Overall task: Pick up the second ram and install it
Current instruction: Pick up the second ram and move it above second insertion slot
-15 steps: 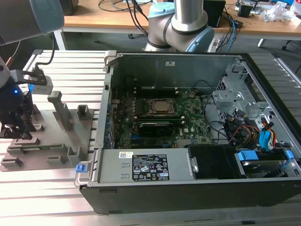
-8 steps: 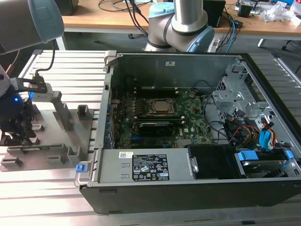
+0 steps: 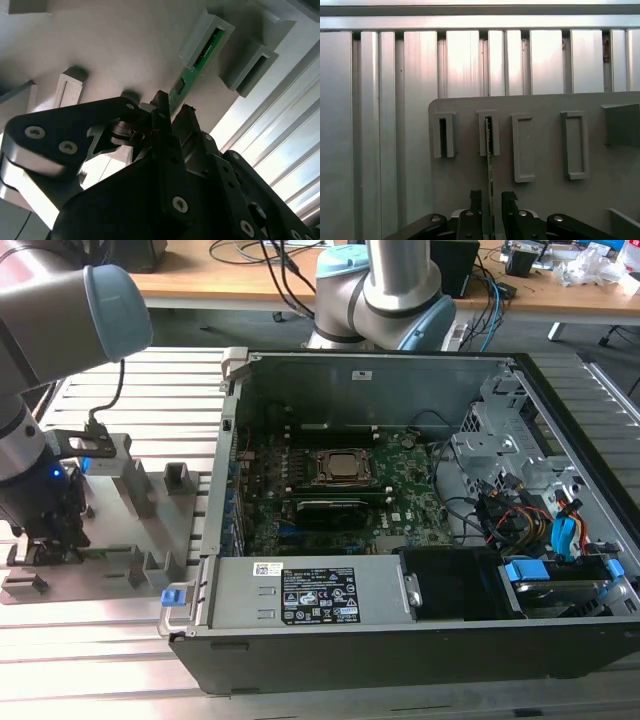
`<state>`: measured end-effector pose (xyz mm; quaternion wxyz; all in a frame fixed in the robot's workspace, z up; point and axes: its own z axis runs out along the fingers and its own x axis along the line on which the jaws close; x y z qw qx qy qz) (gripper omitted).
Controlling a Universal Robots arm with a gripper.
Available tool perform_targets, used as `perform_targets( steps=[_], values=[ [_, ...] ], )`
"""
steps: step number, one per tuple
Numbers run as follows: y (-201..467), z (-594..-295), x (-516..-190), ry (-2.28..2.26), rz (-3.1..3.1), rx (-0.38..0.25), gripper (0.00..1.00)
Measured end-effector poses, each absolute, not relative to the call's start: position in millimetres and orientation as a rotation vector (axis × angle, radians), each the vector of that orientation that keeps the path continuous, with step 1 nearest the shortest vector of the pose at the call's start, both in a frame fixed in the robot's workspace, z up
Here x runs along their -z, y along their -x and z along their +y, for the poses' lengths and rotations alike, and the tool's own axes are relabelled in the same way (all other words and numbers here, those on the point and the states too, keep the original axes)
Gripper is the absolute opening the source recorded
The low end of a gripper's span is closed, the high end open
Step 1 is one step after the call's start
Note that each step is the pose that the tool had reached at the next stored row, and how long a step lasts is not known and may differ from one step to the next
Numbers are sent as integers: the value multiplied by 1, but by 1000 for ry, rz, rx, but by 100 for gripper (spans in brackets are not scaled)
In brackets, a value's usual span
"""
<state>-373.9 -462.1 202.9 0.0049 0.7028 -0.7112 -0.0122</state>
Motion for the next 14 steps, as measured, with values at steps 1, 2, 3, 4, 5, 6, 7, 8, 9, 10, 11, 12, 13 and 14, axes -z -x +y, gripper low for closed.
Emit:
perform_targets(
  steps=[1,2,3,4,5,6,7,8,9,10,11,12,13,14],
  values=[
    [374,-462,-200,-2205,-2227,34,30],
    [374,-462,-199,-2206,-2227,33,30],
    [374,-462,-199,-2206,-2227,33,30],
    [374,-462,-199,-2206,-2227,33,30],
    [374,-462,-199,-2206,-2227,33,30],
    [374,-462,-199,-2206,-2227,33,30],
    [374,-462,-199,-2206,-2227,33,30],
    [374,-462,-199,-2206,-2227,33,30],
    [374,-462,-199,-2206,-2227,33,30],
    [374,-462,-199,-2206,-2227,33,22],
    [374,-462,-199,-2206,-2227,33,14],
    [374,-462,-199,-2206,-2227,33,14],
    [374,-462,-199,-2206,-2227,33,14],
    [374,-462,-199,-2206,-2227,33,14]
  ],
)
